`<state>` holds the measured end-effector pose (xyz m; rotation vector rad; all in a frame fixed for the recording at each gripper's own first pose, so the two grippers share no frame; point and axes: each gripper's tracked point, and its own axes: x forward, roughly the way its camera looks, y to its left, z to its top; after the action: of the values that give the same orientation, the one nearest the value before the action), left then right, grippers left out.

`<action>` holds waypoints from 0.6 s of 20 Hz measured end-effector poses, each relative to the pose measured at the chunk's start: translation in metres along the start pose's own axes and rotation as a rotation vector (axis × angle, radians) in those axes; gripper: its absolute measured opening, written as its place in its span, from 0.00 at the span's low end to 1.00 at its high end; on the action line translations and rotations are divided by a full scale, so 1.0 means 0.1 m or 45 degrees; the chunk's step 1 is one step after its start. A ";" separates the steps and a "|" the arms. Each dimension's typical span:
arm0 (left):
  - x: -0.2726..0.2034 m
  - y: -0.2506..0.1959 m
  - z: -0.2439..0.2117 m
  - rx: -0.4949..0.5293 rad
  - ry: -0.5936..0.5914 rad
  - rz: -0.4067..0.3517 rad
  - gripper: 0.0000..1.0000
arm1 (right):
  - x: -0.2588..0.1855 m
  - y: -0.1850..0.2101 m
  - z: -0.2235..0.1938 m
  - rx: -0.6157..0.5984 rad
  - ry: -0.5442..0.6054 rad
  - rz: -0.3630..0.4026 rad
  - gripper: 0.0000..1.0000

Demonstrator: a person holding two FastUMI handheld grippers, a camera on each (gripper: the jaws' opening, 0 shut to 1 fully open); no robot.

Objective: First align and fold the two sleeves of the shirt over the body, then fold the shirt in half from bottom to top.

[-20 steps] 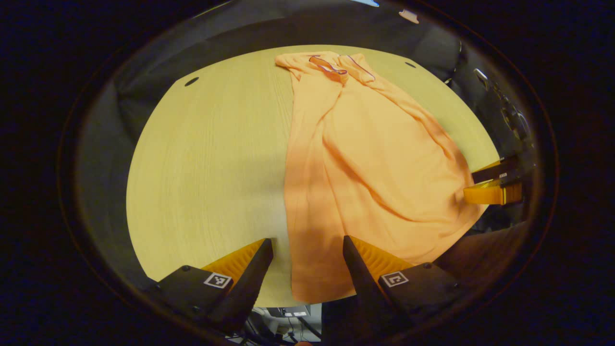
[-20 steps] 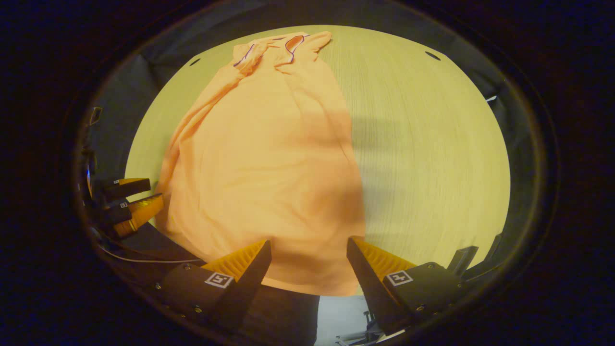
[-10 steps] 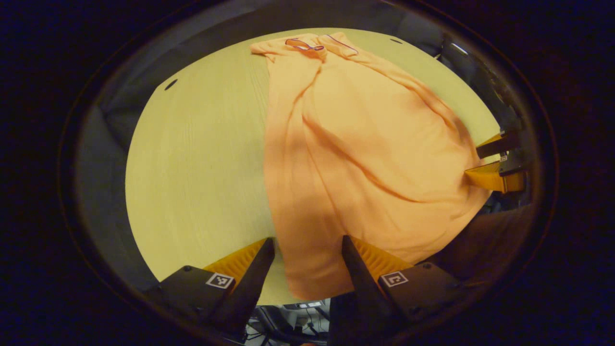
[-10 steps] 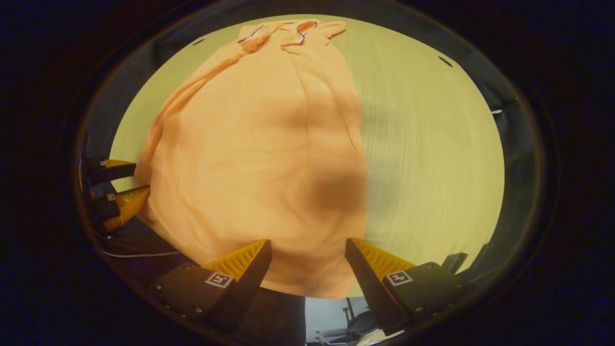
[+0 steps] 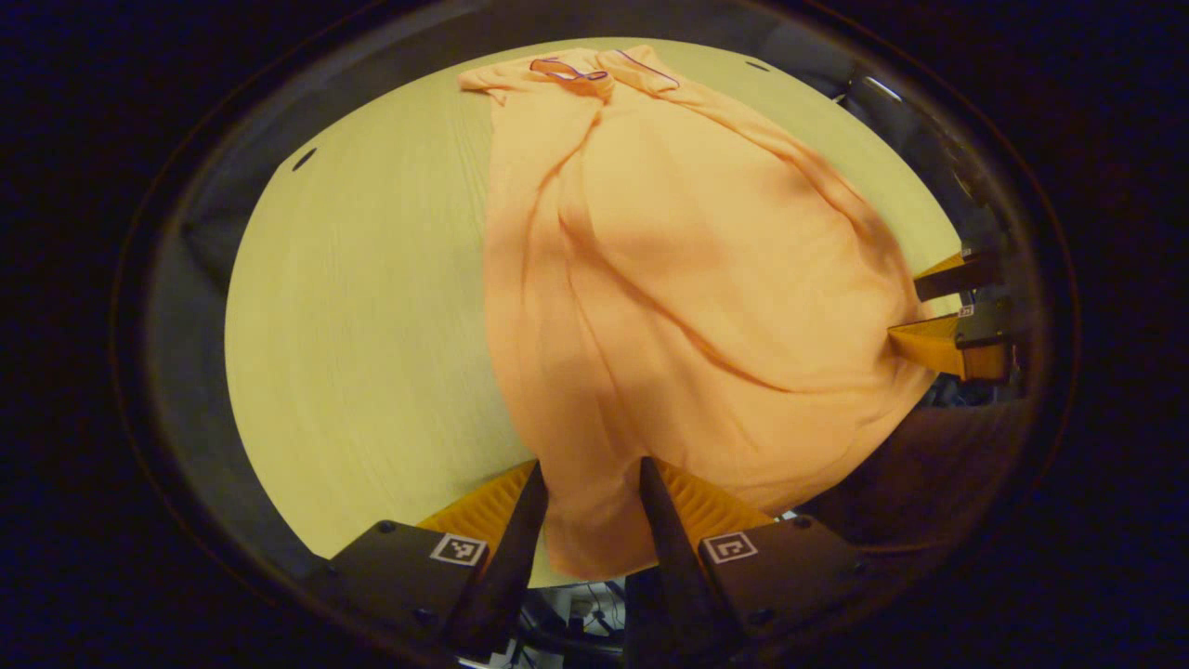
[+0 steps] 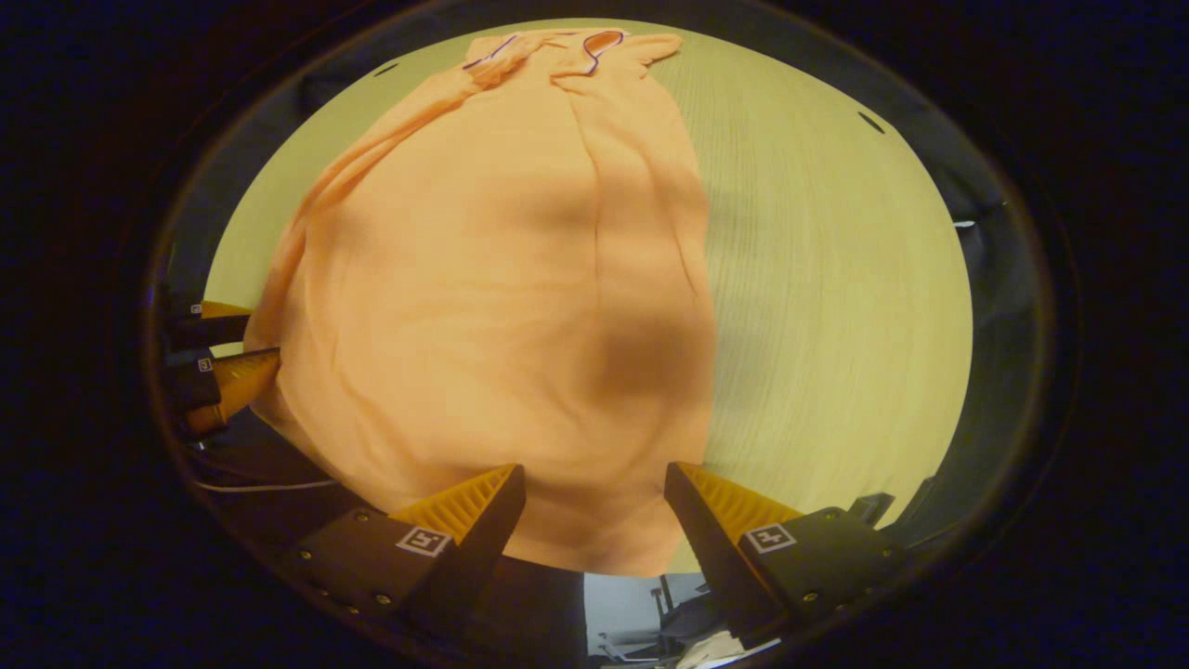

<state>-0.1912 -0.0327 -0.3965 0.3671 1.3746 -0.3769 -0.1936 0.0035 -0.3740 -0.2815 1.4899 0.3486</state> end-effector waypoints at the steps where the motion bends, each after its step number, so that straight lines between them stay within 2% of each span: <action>1: 0.00 -0.01 0.06 0.014 -0.014 -0.005 0.58 | 0.03 -0.02 0.02 0.031 -0.012 0.000 0.95; 2: 0.00 -0.02 0.10 0.025 -0.032 -0.005 0.47 | 0.01 -0.02 0.04 0.061 -0.015 0.004 0.71; 3: 0.00 -0.01 0.12 0.037 -0.034 -0.004 0.30 | 0.00 -0.05 0.06 0.092 -0.028 0.009 0.64; 4: -0.02 0.00 0.13 0.043 -0.027 -0.001 0.14 | 0.01 -0.06 0.09 0.131 -0.040 0.021 0.43; 5: -0.03 0.01 0.13 0.051 -0.025 0.001 0.14 | 0.01 -0.06 0.09 0.170 -0.054 0.037 0.32; 6: -0.05 -0.02 0.14 0.055 -0.030 0.005 0.10 | 0.01 -0.06 0.09 0.190 -0.054 0.052 0.13; 7: -0.05 -0.02 0.14 0.059 -0.041 0.005 0.09 | 0.04 -0.07 0.11 0.204 -0.063 0.059 0.12; 8: -0.03 0.00 0.13 0.059 -0.044 0.008 0.06 | 0.00 -0.05 0.10 0.208 -0.060 0.060 0.07; 12: -0.06 0.06 0.24 0.035 -0.127 0.028 0.06 | -0.10 -0.05 0.12 0.183 -0.112 0.038 0.06</action>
<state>-0.1685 -0.0383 -0.3871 0.3814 1.2678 -0.3913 -0.1809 0.0029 -0.3632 -0.1279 1.4262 0.2731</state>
